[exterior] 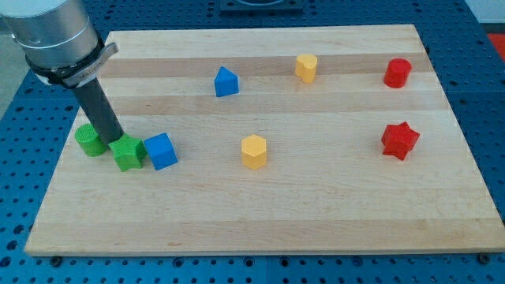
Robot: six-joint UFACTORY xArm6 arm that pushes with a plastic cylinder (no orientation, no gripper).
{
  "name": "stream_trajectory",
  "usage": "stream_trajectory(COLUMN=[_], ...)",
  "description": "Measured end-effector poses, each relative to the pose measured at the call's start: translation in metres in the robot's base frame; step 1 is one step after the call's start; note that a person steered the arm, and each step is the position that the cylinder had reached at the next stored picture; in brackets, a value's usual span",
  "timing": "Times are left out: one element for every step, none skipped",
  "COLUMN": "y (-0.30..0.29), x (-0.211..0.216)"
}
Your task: Nudge the green circle down a bit
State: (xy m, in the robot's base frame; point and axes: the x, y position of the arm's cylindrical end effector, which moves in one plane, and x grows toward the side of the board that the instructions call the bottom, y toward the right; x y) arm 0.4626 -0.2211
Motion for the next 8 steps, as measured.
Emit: stream_trajectory(y=[-0.006,-0.010,-0.045,-0.046,-0.046,-0.046,-0.046,-0.045], x=[-0.047,-0.059,-0.059,-0.059,-0.053,-0.035,-0.035,-0.027])
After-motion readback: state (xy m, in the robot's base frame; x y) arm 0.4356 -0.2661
